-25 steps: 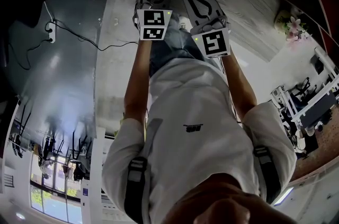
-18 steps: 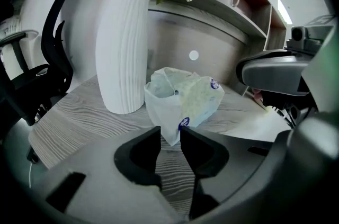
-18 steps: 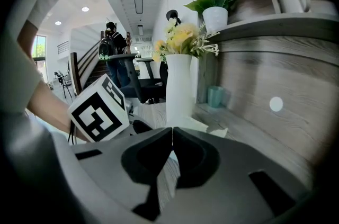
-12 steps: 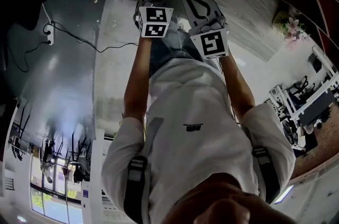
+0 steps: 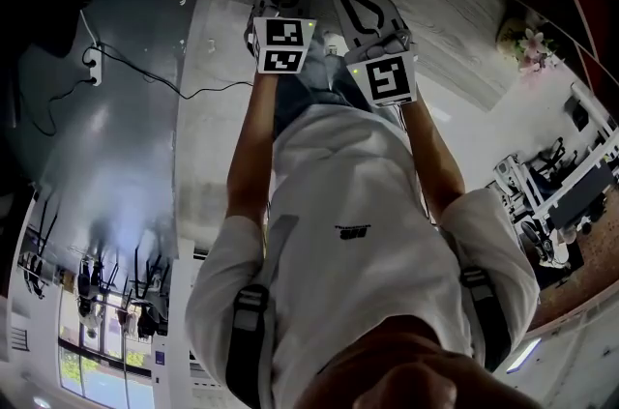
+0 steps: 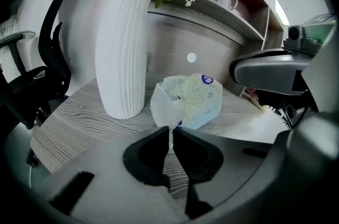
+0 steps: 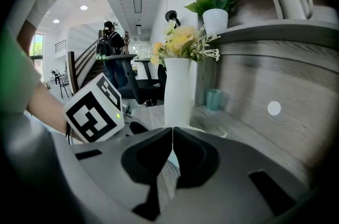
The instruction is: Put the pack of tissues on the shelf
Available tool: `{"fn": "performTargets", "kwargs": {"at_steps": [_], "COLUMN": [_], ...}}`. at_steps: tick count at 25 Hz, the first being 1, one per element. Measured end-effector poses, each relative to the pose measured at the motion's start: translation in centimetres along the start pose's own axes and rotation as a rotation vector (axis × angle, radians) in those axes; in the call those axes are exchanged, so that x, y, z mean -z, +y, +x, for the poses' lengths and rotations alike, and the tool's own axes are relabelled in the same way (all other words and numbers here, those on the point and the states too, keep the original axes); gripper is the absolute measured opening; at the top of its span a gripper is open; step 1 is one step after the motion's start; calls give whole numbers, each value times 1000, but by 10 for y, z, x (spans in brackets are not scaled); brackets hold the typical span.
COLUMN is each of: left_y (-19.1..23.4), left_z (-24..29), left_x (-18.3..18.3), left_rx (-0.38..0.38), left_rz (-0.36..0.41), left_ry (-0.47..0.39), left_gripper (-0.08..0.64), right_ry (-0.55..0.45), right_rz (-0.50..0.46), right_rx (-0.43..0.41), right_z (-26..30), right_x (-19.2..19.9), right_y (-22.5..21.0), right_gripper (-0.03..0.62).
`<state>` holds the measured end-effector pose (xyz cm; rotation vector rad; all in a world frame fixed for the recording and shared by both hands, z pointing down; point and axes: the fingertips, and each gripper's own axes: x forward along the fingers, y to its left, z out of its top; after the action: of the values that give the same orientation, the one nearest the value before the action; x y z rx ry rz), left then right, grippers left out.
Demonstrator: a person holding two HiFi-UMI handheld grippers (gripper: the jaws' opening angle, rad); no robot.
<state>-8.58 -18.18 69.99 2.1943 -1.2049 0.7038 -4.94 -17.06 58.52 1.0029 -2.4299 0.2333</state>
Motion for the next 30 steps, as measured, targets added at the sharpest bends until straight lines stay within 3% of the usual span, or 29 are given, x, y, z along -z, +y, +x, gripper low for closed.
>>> {"fn": "performTargets", "kwargs": {"at_steps": [30], "left_y": [-40], "left_z": [-62], "left_x": [-81], "left_rx": [42], "left_rz": [115], "left_ry": [-88], "left_gripper": [43], "right_ry": [-110], "right_rz": [-10], "right_rx": [86], "right_z": [-56], "right_x": [-59], "right_y": [-24], "right_gripper": [26]}}
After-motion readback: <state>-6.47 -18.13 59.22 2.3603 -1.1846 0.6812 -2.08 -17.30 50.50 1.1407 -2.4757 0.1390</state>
